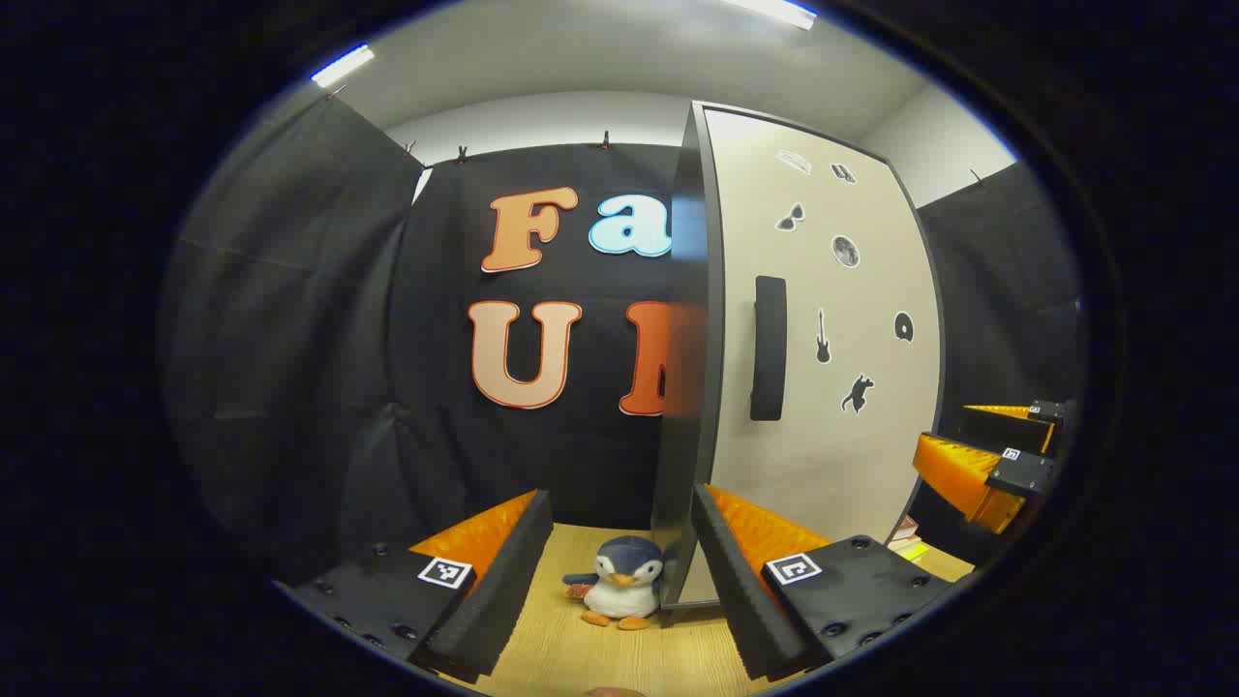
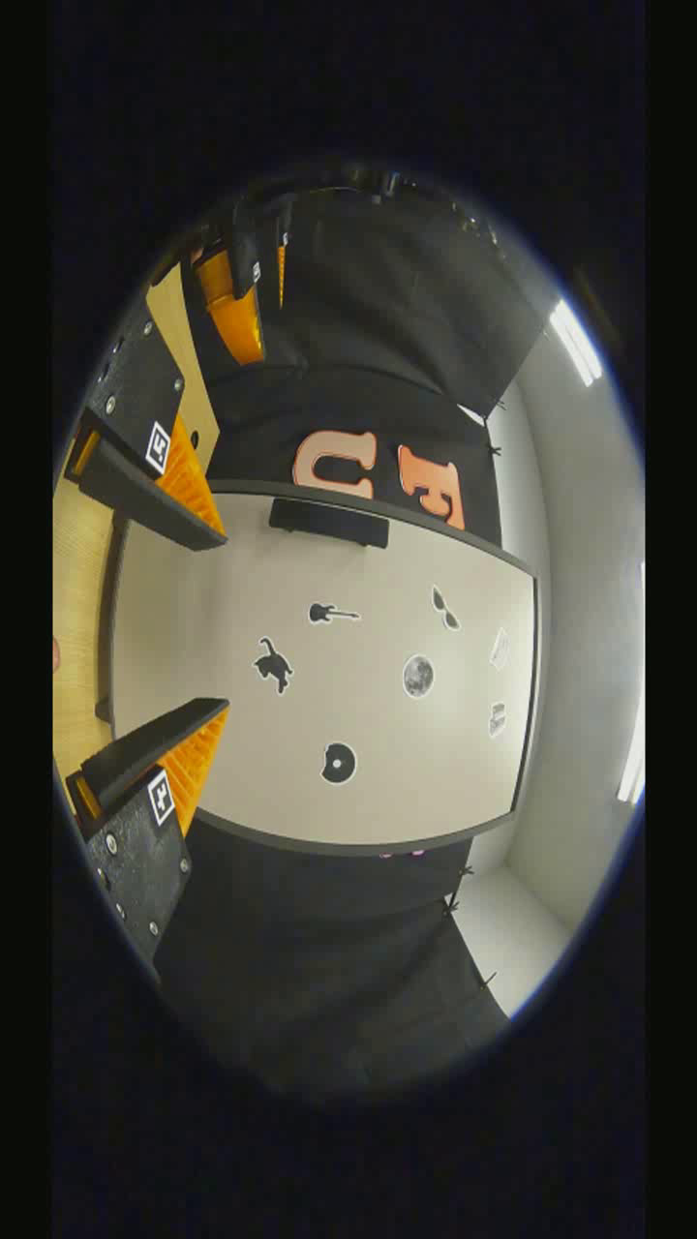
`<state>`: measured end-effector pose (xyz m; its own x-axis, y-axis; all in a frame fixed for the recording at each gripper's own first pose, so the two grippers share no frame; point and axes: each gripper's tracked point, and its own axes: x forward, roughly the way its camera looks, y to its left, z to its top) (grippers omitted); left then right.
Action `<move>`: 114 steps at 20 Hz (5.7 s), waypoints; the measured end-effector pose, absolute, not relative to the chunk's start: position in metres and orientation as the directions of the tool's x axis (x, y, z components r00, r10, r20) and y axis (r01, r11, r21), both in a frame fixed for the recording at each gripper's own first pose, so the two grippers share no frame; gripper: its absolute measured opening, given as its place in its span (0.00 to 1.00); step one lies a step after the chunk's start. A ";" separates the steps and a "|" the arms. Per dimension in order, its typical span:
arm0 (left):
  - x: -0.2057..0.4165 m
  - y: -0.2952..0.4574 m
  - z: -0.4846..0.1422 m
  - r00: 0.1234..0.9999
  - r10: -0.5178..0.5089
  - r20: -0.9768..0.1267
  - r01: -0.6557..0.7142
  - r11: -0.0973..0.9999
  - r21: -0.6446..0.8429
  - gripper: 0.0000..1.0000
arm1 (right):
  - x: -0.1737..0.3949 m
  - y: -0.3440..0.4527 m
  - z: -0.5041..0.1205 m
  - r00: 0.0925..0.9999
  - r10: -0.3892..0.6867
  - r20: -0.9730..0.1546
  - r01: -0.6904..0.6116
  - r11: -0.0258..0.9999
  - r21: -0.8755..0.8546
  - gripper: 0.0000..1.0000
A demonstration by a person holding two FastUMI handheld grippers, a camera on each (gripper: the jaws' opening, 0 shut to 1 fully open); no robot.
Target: Open the cabinet door with the right hand, grasp the bottle in the cabinet with the left hand and place it on the coaster, then close the cabinet door with the right hand.
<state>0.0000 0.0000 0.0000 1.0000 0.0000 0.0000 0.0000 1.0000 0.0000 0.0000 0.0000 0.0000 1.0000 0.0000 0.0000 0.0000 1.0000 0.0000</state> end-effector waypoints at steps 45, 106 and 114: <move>0.044 0.089 -0.016 0.993 -0.107 -0.047 0.109 0.993 0.034 0.94 | 0.162 0.084 0.041 0.990 -0.140 -0.012 0.140 0.982 0.127 0.60; -0.065 -0.147 0.000 0.977 -0.213 0.002 0.213 0.977 0.021 0.95 | 0.033 -0.040 0.033 0.973 -0.228 0.017 0.220 0.952 0.211 0.02; -0.056 -0.169 0.002 0.966 -0.258 -0.003 0.258 0.966 0.027 0.95 | 0.025 -0.043 0.033 0.968 -0.248 0.025 0.236 0.944 0.233 0.06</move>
<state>-0.0563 -0.1685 0.0021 0.9662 -0.2578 -0.0025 0.2577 0.9658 0.0268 0.0251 -0.0425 0.0332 0.9684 -0.2483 0.0251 0.2359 0.9435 0.2326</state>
